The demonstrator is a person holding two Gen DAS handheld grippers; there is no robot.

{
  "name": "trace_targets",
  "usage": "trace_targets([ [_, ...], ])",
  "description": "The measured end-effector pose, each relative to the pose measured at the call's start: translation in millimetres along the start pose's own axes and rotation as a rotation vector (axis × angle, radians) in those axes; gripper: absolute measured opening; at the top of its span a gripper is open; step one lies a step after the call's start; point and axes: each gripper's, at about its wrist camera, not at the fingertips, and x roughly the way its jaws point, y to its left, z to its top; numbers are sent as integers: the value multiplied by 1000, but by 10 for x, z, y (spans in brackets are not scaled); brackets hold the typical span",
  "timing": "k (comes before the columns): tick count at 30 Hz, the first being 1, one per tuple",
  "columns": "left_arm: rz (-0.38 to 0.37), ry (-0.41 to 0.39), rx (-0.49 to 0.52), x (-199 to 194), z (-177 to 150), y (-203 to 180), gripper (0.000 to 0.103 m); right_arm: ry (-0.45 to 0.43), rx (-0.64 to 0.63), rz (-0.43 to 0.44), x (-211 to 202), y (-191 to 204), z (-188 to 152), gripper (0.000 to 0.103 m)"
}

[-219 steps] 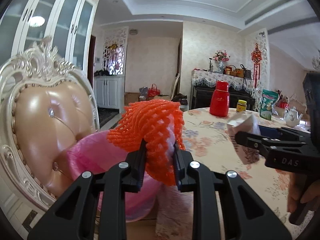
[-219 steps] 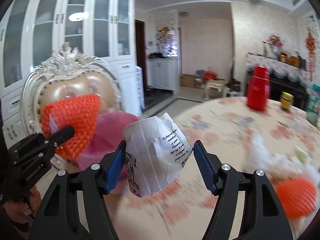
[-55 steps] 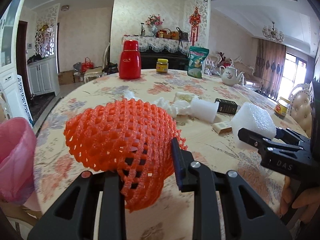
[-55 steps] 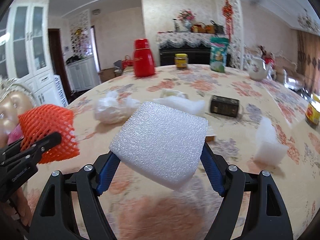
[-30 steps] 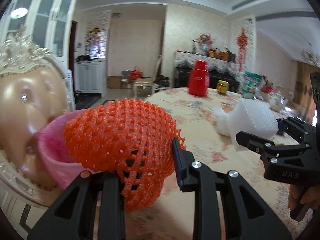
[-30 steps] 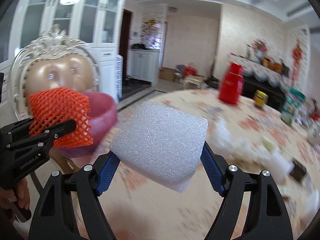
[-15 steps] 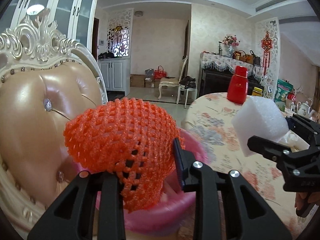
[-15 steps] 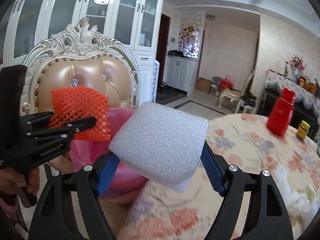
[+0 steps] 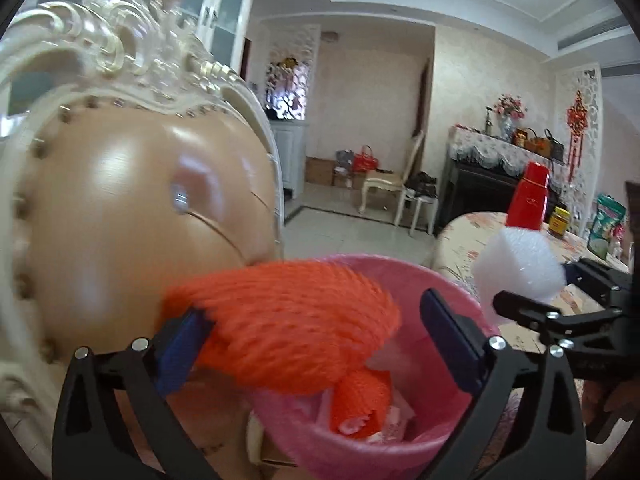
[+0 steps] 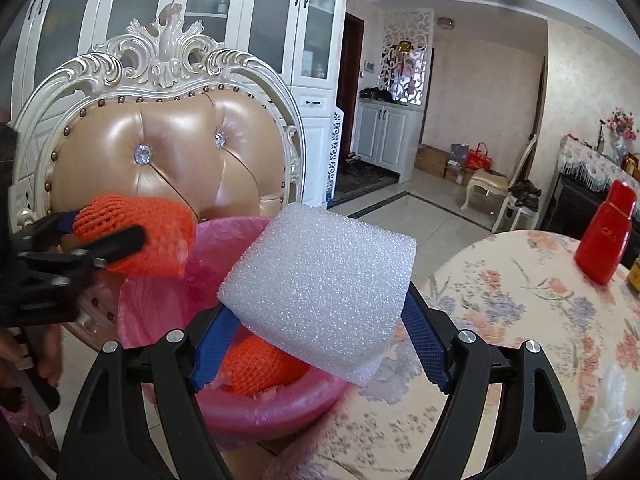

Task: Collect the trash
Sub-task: 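Carry the foam block and orange net with both tools over the pink wastebasket, then open both tools to drop the foam block and net into the wastebasket, then move both tools back over the table toward the remaining trash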

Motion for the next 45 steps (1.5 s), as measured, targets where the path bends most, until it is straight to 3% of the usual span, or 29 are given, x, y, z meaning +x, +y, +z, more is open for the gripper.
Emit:
trace_targets([
  [3,43,-30,5,-192,24,23,98,7,8,15,105,36,3,75],
  [11,44,-45,4,-338,36,35,98,24,28,30,291,103,-3,76],
  [14,41,-54,-1,-407,75,6,98,33,57,54,262,64,-14,83],
  [21,50,-82,-3,-638,93,-61,98,25,39,57,73,48,9,85],
  [25,32,-73,9,-757,31,-197,98,-2,52,18,-299,-121,-103,85],
  [31,-85,-24,81,-777,-125,-806,98,-18,90,-105,-1105,-541,-503,85],
  [37,-306,46,170,-755,-325,-1851,98,-2,223,-284,-1990,-1110,-1118,85],
  [45,-551,150,213,-804,-584,-3236,98,52,387,-553,-3045,-1820,-1884,85],
])
